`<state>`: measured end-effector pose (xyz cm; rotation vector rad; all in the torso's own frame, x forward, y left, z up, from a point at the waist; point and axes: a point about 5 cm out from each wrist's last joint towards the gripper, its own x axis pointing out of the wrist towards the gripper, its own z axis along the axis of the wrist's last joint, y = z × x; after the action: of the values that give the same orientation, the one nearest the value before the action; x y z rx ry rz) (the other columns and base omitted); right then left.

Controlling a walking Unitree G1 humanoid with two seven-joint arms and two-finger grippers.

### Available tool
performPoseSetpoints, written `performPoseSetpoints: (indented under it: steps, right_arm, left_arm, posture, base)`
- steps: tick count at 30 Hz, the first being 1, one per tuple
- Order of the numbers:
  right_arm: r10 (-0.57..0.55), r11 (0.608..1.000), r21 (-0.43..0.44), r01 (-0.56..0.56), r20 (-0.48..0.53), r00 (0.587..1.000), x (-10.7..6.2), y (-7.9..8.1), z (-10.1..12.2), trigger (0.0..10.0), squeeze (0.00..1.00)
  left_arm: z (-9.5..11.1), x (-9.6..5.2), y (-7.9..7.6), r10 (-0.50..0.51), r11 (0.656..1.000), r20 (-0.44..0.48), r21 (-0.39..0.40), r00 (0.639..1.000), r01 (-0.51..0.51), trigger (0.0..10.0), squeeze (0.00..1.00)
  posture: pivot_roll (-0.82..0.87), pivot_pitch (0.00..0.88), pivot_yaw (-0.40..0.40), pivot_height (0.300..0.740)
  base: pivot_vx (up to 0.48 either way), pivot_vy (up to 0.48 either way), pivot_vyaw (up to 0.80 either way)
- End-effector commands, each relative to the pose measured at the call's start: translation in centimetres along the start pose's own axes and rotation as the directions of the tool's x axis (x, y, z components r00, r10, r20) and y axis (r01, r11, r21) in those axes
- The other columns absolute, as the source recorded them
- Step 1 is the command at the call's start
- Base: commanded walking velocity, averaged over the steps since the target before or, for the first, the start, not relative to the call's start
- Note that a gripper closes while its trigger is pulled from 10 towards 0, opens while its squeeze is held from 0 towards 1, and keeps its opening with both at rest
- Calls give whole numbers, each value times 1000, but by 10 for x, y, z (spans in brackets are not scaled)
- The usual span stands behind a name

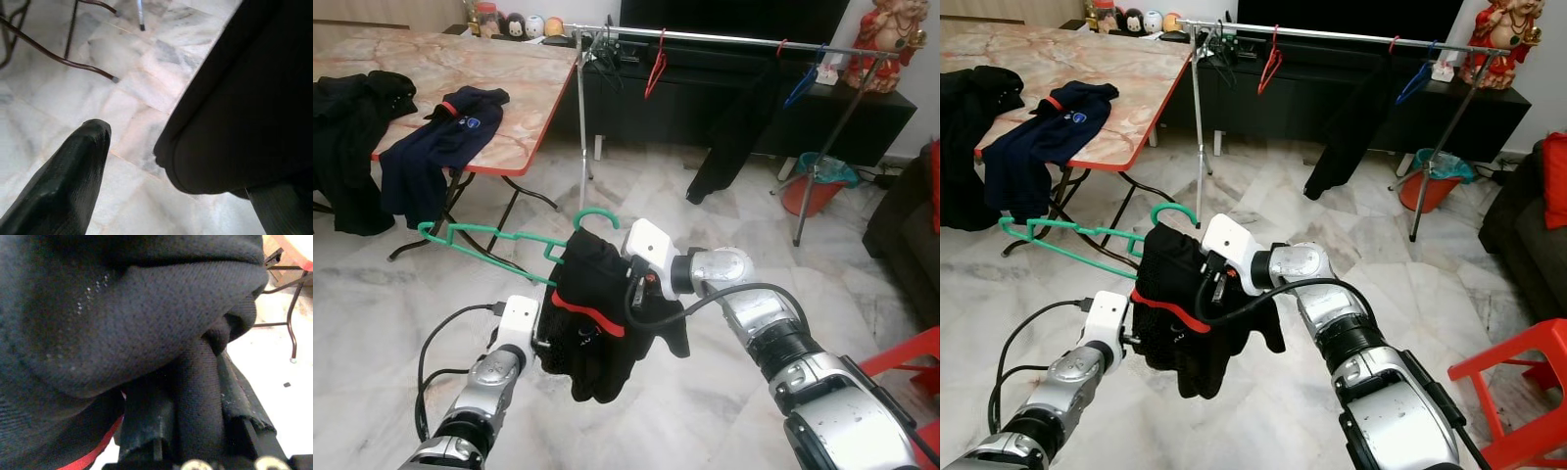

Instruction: Hang hanger

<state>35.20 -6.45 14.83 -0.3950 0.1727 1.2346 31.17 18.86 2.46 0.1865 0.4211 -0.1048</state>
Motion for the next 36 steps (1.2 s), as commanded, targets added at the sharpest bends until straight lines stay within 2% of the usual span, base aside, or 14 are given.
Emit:
performPoseSetpoints:
  steps: [1, 6, 23, 36]
  right_arm:
    - [-8, 999, -44, 9, 27, 1000, -4, -6, 14, 10000, 0]
    - [0, 999, -45, 1, 20, 1000, -4, -6, 12, 10000, 0]
    - [22, 999, -42, -22, 9, 1000, -5, -4, 9, 10000, 0]
    - [73, 996, -42, -75, -53, 996, -16, -1, -7, 10000, 0]
  left_arm:
    - [-4, -2, 3, 5, 1000, -8, 5, 1000, -5, 0, 0]
    - [-7, -3, 8, 24, 1000, -3, -8, 1000, -24, 0, 0]
    - [3, -1, 2, -12, 999, 63, -44, 998, 15, 0, 0]
    - [0, -5, 12, -2, 997, 86, -77, 996, 8, 0, 0]
  posture:
    - [159, 0, -105, 740]
    - [160, 0, -107, 740]
    - [162, 0, -108, 740]
    - [166, 0, -106, 740]
  base:
    - [0, 0, 0]
    - [0, 0, 0]
    - [0, 0, 0]
    - [0, 0, 0]
